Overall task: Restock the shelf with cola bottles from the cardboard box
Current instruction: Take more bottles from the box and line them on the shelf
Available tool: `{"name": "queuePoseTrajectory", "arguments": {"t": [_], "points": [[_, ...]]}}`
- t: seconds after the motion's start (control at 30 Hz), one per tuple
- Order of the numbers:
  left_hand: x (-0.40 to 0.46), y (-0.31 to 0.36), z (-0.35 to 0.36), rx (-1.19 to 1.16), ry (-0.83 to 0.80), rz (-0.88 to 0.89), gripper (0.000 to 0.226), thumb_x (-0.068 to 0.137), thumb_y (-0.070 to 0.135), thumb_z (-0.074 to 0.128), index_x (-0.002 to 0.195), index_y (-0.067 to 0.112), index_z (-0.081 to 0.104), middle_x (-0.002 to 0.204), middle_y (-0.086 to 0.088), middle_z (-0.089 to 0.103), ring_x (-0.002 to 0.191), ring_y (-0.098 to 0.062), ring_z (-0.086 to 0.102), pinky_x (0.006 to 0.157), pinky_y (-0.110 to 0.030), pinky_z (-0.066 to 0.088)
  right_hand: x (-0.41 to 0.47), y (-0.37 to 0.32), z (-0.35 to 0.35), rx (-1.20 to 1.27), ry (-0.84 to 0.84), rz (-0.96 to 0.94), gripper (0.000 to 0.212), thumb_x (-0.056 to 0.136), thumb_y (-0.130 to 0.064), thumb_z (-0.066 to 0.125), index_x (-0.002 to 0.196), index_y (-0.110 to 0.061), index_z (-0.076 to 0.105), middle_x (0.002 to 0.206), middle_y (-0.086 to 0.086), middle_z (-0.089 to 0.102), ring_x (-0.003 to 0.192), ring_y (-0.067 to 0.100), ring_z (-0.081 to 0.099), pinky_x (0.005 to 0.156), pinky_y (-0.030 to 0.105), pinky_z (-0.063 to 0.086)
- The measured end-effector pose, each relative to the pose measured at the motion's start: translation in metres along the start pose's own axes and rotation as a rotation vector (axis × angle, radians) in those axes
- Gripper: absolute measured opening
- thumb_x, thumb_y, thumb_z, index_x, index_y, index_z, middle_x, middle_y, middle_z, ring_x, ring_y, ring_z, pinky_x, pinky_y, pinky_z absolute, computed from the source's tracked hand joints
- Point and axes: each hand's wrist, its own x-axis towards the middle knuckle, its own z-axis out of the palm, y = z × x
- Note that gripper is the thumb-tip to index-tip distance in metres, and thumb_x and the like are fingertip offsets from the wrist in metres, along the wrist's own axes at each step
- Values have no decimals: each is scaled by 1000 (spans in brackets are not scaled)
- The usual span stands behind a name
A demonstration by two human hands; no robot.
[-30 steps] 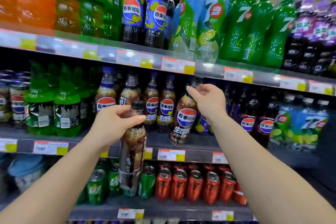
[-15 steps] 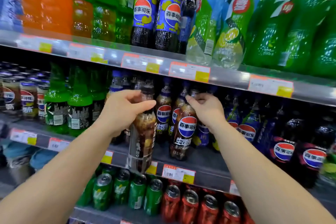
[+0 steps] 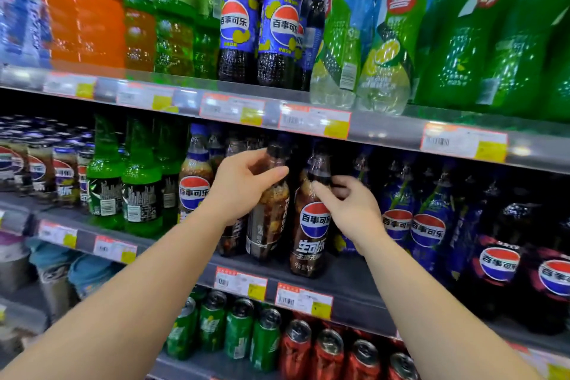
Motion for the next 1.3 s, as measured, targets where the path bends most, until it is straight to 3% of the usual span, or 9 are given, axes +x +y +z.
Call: {"name": "queuePoseTrajectory", "arguments": {"t": [0.1,0.13,0.23,0.33,0.63,0.83,1.07,1.2,1.3], "points": [[9,-7,3,53,52,-51,11,76,37,76,84,36,69,74,27,68,76,12,62,65,-6,44,-9,6,-2,44,-14,29,68,70,-64,68,124,-26,56,100,-14,62,86,-6,57,67,14,42],[12,-7,4,75,71,-69,17,76,38,75,91,35,68,75,29,66,81,12,62,68,-7,45,-11,7,-2,53,-17,33,68,71,-63,68,126,-27,54,102,-13,62,86,-8,55,65,13,40],[22,-10,9,133,85,-143,57,79,41,73,128,18,56,108,11,68,103,-10,63,90,-32,51,-18,10,-3,50,-29,50,70,71,-60,70,130,-30,49,107,-13,61,89,-6,55,66,16,43],[26,-12,14,270,95,-158,62,80,45,70,130,13,54,122,-6,66,112,-22,61,96,-43,49,-25,12,-4,50,-53,83,76,69,-57,74,133,-29,45,113,-10,59,98,7,59,74,26,48],[7,-10,11,291,98,-105,81,79,34,75,146,14,33,144,-6,48,128,-20,47,103,-31,37,-39,16,-3,-12,-91,94,78,73,-50,75,139,-26,40,127,0,56,105,15,56,88,36,52],[-14,-7,3,308,99,-75,75,74,40,77,139,20,44,140,-1,51,129,-18,45,106,-38,39,-41,9,1,-55,-49,54,79,70,-55,74,136,-28,41,133,-1,52,113,18,54,94,45,51],[-32,-13,-7,289,55,-145,70,72,45,77,132,21,52,135,1,55,124,-15,50,103,-36,43,-49,-1,1,-62,46,60,79,73,-53,73,139,-27,37,138,1,47,118,20,51,91,38,47],[-54,-20,-30,262,20,-197,69,72,48,77,132,25,52,137,5,53,124,-14,49,93,-28,39,-72,-24,21,-65,187,-33,65,76,-51,71,129,-27,44,123,-3,48,103,13,50,82,32,44],[-69,-27,-75,240,5,-249,66,72,47,77,131,28,52,138,6,52,124,-15,47,90,-29,39,-90,-51,57,-112,132,-50,62,78,-52,69,129,-26,46,126,-2,49,99,11,47,78,31,40]]}}
